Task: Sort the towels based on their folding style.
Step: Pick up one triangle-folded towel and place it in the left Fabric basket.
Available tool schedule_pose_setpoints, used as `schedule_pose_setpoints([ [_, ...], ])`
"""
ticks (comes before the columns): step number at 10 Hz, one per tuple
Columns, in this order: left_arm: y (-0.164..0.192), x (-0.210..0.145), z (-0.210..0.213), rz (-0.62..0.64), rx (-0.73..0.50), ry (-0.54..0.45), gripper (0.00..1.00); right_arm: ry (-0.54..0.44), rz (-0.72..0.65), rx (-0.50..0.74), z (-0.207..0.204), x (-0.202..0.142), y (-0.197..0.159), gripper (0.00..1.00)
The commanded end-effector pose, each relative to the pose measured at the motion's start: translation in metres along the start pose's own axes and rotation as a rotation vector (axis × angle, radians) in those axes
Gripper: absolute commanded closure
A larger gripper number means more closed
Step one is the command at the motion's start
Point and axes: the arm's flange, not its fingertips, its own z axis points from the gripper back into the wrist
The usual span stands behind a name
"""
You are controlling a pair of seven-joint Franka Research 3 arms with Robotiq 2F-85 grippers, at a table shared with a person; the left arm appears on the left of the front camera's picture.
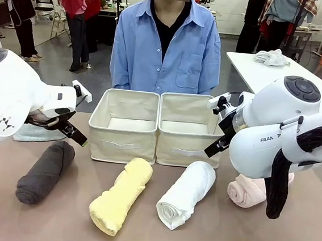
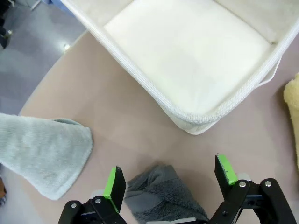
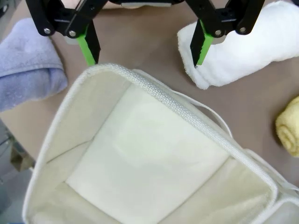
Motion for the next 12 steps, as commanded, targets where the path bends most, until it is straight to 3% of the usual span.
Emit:
schedule_pose_setpoints([
  [1, 0.019, 0.026, 0.066, -0.068, 0.049, -0.045, 0.0, 0.014, 0.009, 0.021, 0.066, 0.022, -0.002, 0.0],
  [4, 0.034, 0.083, 0.174, -0.137, 0.09, 0.002, 0.0, 0.096, -0.006, -0.04, 0.165, 0.067, -0.011, 0.0],
  [6, 0.036, 0.102, 0.219, -0.182, 0.084, -0.006, 0.0, 0.048, 0.014, -0.064, 0.219, 0.079, -0.003, 0.0],
  [8, 0.041, 0.099, 0.235, -0.163, 0.127, -0.023, 0.0, 0.0, 0.035, -0.083, 0.238, 0.072, 0.004, 0.0],
  [12, 0.036, 0.103, 0.238, -0.152, 0.081, -0.027, 0.0, 0.025, 0.024, -0.04, 0.239, 0.079, -0.004, 0.0],
])
